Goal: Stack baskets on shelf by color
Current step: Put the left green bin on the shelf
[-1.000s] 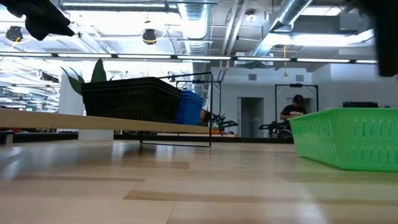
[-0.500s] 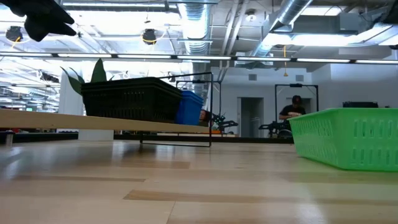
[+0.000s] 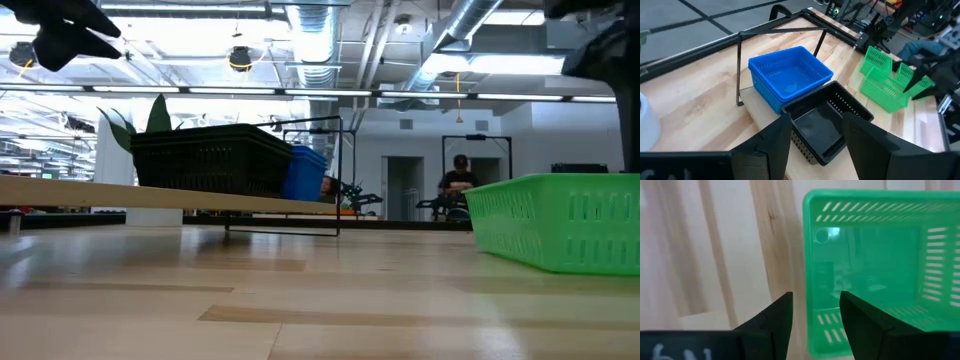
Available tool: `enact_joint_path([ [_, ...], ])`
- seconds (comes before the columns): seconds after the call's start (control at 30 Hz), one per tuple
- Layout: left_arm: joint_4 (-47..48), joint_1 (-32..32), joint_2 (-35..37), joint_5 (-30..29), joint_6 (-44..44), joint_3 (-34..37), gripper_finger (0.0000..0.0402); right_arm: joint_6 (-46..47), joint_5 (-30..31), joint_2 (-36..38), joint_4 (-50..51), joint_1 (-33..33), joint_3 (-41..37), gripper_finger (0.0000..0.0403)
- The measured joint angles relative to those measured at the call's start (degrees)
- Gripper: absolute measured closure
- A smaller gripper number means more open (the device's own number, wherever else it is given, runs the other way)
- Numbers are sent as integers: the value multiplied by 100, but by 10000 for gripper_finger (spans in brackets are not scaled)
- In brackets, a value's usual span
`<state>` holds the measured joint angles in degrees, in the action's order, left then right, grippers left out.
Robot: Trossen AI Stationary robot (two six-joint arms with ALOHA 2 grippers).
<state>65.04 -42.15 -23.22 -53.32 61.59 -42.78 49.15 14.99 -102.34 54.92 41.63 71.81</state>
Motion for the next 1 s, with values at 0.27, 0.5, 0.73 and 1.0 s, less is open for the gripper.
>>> enact_joint_path([
  [0.27,0,0,2,11,271,2,232,-422,185,-514,-59,-145,-4,226],
  [0.5,0,-1,0,52,274,1,232,-949,171,-669,-603,-364,-2,277],
  [0.73,0,0,0,52,258,2,232,-1421,167,-497,-564,-384,200,389],
  [1.0,2,-1,0,52,246,1,232,-2985,1387,-94,195,-473,1216,396],
])
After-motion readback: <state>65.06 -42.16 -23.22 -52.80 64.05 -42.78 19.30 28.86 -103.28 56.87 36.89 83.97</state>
